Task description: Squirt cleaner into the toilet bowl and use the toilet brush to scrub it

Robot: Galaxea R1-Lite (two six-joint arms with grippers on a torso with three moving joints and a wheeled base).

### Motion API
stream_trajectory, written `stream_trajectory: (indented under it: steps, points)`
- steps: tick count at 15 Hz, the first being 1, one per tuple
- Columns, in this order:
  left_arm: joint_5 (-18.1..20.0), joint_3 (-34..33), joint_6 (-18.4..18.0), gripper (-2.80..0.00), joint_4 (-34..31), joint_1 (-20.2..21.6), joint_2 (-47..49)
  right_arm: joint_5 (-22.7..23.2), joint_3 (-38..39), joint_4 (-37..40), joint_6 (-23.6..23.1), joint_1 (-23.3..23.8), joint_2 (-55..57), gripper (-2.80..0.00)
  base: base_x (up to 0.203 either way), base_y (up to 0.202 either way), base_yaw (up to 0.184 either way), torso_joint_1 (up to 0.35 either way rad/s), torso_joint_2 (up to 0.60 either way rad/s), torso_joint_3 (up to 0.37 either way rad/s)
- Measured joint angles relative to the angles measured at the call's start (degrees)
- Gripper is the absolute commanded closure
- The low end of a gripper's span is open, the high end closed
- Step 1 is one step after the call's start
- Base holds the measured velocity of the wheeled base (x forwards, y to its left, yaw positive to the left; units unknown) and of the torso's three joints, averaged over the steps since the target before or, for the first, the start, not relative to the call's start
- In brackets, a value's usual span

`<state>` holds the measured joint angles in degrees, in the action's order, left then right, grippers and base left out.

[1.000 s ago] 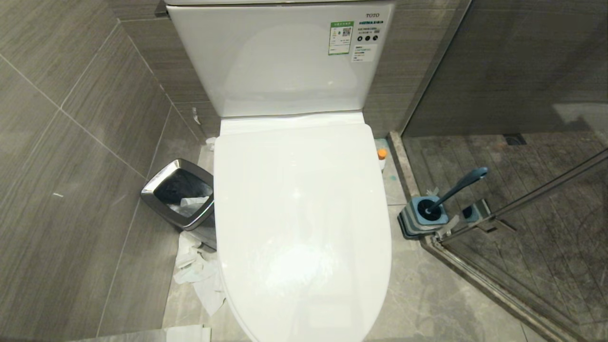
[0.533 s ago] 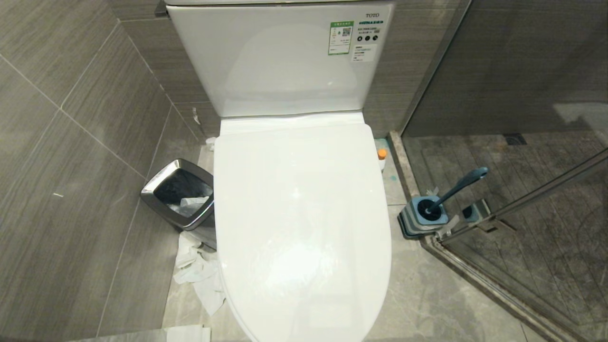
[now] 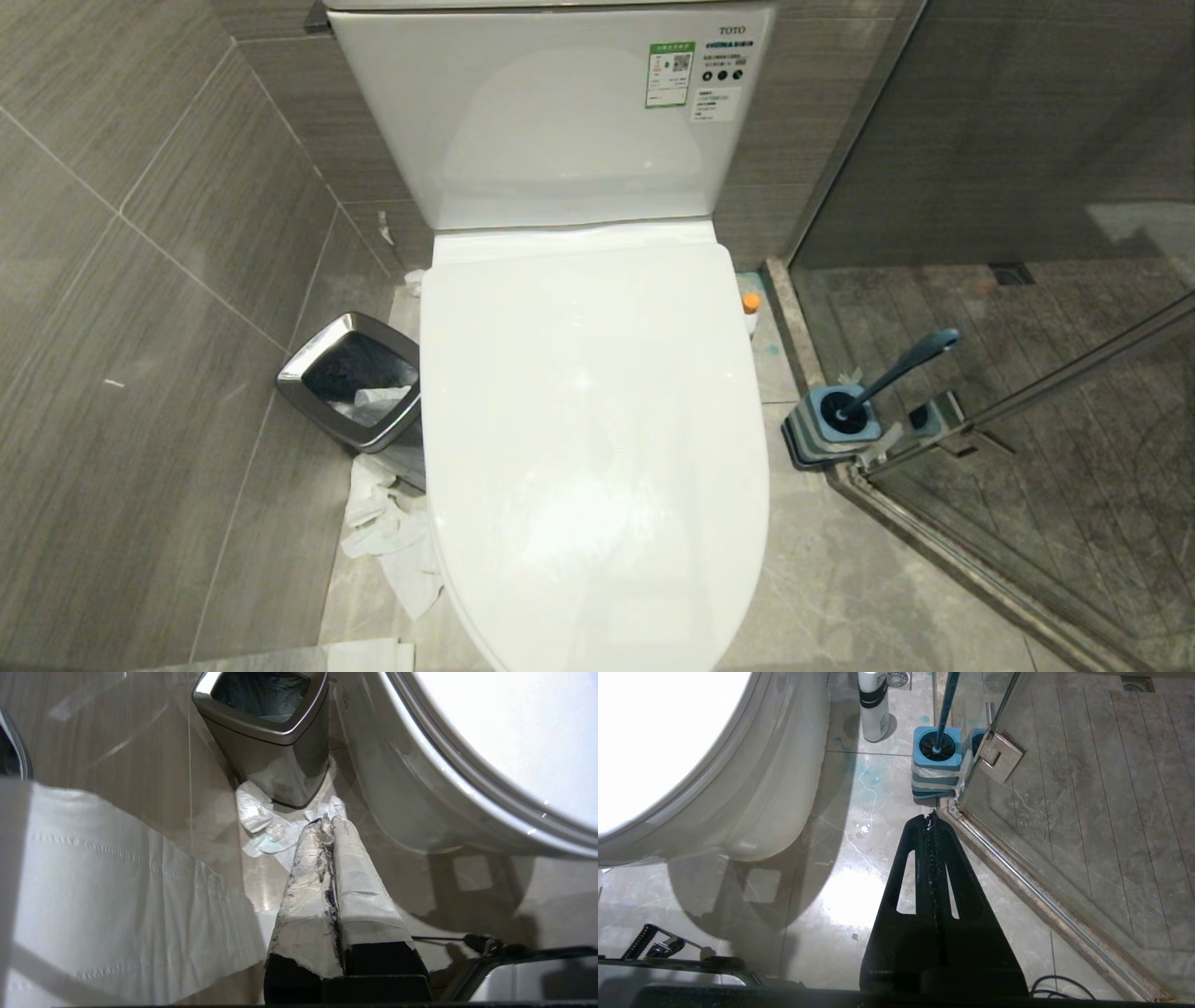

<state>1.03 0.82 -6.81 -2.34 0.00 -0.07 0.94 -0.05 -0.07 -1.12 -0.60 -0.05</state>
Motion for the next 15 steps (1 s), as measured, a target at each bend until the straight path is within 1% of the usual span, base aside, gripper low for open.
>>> stream_trajectory:
  steps: [1,3,4,5,6,10,12,15]
  points:
    - [0.18,0.04,-1.96,0.00,-0.02,0.02,0.02,-0.01,0.00,0.00,0.00,0.00,0.00,0.00,0.000,0.000,0.000,0.000,0.00,0.000]
    - [0.31,0.04,-2.58,0.00,-0.01,0.02,0.05,-0.01,0.00,0.00,0.00,0.00,0.00,0.00,0.000,0.000,0.000,0.000,0.00,0.000]
    - [0.32,0.04,-1.86,0.00,-0.11,-0.10,0.07,-0.01,0.00,0.00,0.00,0.00,0.00,0.00,0.000,0.000,0.000,0.000,0.00,0.000]
    - [0.46,0.17,-0.17,0.00,-0.52,-0.13,0.07,-0.02,0.00,0.00,0.02,0.00,0.00,0.00,0.000,0.000,0.000,0.000,0.00,0.000]
    - [1.02,0.22,0.78,0.00,-0.59,-0.21,0.05,-0.01,0.00,0.00,0.02,0.00,0.00,0.00,0.000,0.000,0.000,0.000,0.00,0.000]
    - [0.31,0.22,4.25,0.00,-0.55,-0.29,0.00,0.00,0.00,0.00,0.00,0.00,0.00,0.00,0.000,0.000,0.000,0.000,0.00,0.000]
    - [0.29,0.22,5.05,0.00,-0.53,-0.27,0.00,0.00,0.00,0.00,0.00,0.00,0.00,0.00,0.000,0.000,0.000,0.000,0.00,0.000]
    - [0.26,0.22,5.07,0.00,-0.50,-0.25,0.00,0.00,0.00,0.00,0.03,0.00,0.00,0.00,0.000,0.000,0.000,0.000,0.00,0.000]
